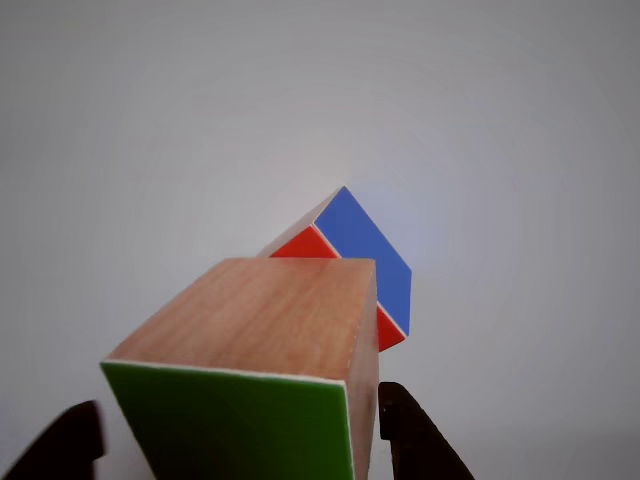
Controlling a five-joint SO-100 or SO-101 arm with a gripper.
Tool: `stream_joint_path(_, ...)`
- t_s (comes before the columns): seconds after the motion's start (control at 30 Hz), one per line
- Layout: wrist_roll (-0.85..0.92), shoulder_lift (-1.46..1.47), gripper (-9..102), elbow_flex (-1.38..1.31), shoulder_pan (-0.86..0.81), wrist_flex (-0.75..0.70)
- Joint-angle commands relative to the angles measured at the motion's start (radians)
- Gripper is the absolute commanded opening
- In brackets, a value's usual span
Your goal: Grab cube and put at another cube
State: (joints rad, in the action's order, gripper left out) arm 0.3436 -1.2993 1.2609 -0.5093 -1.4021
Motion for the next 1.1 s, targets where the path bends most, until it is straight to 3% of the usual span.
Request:
stream_joint_path(0.0, -0.006, -0.025, 48, -0.051, 0.002, -0.006)
stream_joint_path(0.17, -0.020, -0.161, 49, 0.012, 0.023, -0.040)
stream_joint_path(0.27, -0.054, -0.428, 48, 0.218, 0.084, -0.029)
stream_joint_path(0.4, -0.066, -1.115, 24, 0.940, 0.192, 0.328)
stream_joint_path(0.47, -0.101, -1.431, 9, 1.246, 0.233, 0.437)
stream_joint_path(0.53, -0.153, -1.694, 0, 1.447, 0.253, 0.468)
stream_joint_path(0.63, -0.167, -1.985, 0, 1.640, 0.287, 0.434)
stream_joint_path(0.87, -0.201, -1.990, 0, 1.795, 0.262, 0.528)
stream_joint_path(1.07, -0.178, -1.990, 0, 1.819, 0.267, 0.522)
